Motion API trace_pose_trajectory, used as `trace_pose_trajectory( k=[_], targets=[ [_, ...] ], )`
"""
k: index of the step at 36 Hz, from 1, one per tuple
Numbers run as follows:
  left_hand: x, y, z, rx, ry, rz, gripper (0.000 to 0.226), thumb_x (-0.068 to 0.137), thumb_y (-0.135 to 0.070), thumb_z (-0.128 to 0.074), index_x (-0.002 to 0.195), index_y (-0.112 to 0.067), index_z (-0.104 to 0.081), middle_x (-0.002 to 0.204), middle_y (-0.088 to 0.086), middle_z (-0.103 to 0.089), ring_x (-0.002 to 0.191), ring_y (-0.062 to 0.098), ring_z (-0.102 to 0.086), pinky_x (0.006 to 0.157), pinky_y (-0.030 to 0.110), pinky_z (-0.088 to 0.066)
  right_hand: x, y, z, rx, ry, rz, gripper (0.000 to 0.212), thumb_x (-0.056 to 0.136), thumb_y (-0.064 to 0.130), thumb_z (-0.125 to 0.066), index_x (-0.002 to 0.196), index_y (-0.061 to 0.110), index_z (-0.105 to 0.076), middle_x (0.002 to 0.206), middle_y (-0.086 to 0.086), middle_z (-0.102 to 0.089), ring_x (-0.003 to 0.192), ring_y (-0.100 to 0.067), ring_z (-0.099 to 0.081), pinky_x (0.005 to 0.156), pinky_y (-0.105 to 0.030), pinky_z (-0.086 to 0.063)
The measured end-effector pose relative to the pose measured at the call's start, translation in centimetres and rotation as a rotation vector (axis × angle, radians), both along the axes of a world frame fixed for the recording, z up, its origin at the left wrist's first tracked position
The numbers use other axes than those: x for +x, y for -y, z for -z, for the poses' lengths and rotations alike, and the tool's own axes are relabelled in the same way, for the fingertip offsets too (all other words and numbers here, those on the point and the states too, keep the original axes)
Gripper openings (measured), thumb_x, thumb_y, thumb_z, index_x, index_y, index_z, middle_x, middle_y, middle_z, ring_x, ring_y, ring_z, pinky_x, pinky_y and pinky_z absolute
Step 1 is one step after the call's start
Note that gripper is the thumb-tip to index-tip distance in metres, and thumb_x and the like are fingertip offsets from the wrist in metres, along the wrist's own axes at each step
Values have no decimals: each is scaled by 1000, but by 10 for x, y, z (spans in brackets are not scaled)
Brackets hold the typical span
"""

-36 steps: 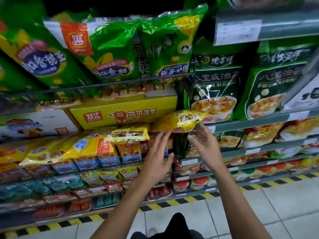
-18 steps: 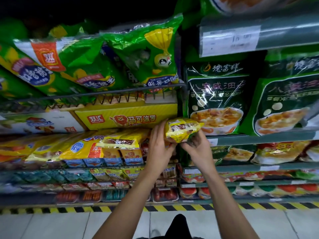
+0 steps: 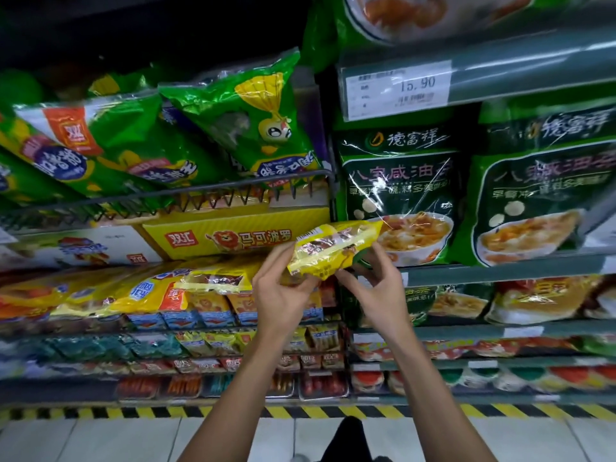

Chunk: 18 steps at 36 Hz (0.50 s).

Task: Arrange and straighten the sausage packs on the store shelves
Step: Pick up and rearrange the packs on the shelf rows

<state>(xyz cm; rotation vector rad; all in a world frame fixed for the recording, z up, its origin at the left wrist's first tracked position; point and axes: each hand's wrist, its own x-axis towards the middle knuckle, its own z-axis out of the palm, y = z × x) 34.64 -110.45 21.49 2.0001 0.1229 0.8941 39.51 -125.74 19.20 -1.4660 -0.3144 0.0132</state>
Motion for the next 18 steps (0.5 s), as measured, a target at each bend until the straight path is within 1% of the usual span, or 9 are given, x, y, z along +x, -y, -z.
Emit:
trace_pose_trajectory(
  k=[2,4,5,7,9,10,12,14,18],
  targets=[
    [-6,6,-13,-89,48,33,41,76,-5,-85,108,-28,-71,108,-29,-65,96,-4,-63,79,27,-59,-2,3,3,20,-3,9,61,88,16,-78,142,26,-52,134,7,-64,124,-7,-59,104,-27,-50],
    [-11,7,-25,-172,66,75,19,79,-34,-85,83,-39,-67,88,-15,-62,87,9,-63,78,40,-59,-6,6,8,17,-20,10,66,87,21,-79,145,29,-49,140,11,-60,131,-6,-54,108,-29,-47],
    [-13,6,-31,-215,60,72,24,78,-43,-85,74,-38,-61,80,-4,-57,79,18,-60,75,42,-58,-8,6,11,14,-32,-1,69,86,25,-79,147,29,-47,143,12,-57,133,-6,-52,110,-31,-45],
    [-18,5,-38,-280,81,53,34,77,-41,-85,67,-30,-54,71,6,-53,68,21,-54,65,39,-51,-11,6,15,27,-78,-23,72,85,32,-77,149,30,-44,147,13,-54,135,-5,-50,112,-34,-44],
    [-24,6,-46,-351,93,58,34,76,-32,-84,66,-23,-53,67,-2,-54,65,11,-52,63,28,-48,-15,5,15,80,-152,-50,73,84,32,-76,150,30,-43,146,12,-55,132,-3,-54,109,-34,-47],
    [-26,6,-49,-384,90,70,32,76,-29,-84,66,-26,-54,67,-6,-55,66,9,-54,64,26,-49,-16,5,14,105,-190,-70,74,83,32,-75,150,29,-42,144,10,-57,128,-3,-57,104,-31,-51],
    [-28,8,-54,-461,66,111,24,77,-26,-83,69,-31,-61,72,-10,-63,73,9,-62,70,27,-53,-20,3,13,145,-262,-125,77,80,40,-77,149,29,-44,136,6,-64,120,-5,-63,94,-26,-56],
    [-28,9,-55,-604,45,155,13,77,-23,-82,83,-28,-71,87,-6,-74,87,15,-72,76,31,-58,-23,2,13,199,-335,-157,91,67,60,-85,143,27,-50,125,2,-71,114,-13,-68,89,-29,-58],
    [-25,17,-56,-939,-9,217,41,74,-22,-78,113,-21,-66,108,1,-77,101,21,-74,80,31,-60,-30,2,12,307,-401,-80,108,47,67,-92,135,16,-58,114,-6,-75,105,-22,-73,80,-28,-59]
  ],
)
